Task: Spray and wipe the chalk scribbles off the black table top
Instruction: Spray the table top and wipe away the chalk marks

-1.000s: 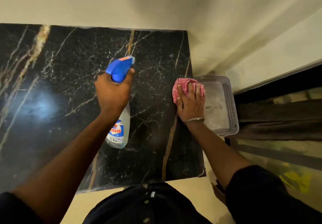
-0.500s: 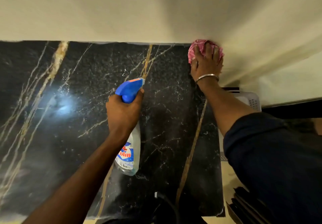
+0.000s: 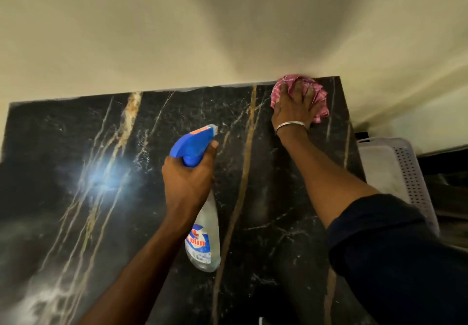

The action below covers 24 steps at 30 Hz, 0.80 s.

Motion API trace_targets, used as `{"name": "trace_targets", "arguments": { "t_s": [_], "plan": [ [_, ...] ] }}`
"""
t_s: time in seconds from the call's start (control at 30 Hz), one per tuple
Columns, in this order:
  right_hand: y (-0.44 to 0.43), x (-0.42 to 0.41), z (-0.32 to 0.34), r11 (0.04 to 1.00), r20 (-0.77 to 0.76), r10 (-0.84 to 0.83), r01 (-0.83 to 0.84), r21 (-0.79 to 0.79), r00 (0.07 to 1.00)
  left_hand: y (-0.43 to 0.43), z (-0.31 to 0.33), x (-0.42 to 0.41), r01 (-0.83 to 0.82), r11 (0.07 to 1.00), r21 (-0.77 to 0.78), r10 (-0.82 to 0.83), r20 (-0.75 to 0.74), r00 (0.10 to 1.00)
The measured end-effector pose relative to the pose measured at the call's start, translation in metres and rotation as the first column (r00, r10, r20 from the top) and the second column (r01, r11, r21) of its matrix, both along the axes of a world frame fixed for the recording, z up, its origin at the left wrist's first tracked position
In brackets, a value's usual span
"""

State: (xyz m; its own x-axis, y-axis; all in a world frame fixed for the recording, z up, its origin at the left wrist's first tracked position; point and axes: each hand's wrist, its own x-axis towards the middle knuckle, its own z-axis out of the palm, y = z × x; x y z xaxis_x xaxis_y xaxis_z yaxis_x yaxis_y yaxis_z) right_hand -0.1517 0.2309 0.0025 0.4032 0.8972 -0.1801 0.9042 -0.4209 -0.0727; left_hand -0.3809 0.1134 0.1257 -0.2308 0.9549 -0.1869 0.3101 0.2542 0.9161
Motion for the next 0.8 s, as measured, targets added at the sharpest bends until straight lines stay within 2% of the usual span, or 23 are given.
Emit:
{"name": "trace_targets", "arguments": {
  "t_s": [0.23,0.47,0.67,0.8],
  "plan": [
    [0.019,-0.168,-0.001,0.999,-0.006,-0.017,0.017,0.029,1.000,0.020,0.005,-0.137,0.016,1.000,-0.026,-0.013,0.105,0.994],
    [0.036,-0.325,0.002,0.997,-0.028,0.062,-0.060,0.049,0.998,0.034,0.016,-0.280,-0.002,1.000,-0.022,0.004,0.101,0.995],
    [0.044,-0.411,0.003,0.982,0.020,0.182,-0.183,0.035,0.983,0.032,0.015,-0.357,-0.037,0.998,-0.045,0.042,0.105,0.994],
    [0.053,-0.486,0.009,0.929,0.017,0.370,-0.370,0.026,0.929,0.029,0.012,-0.392,-0.100,0.994,-0.041,0.103,0.089,0.991]
  ]
}}
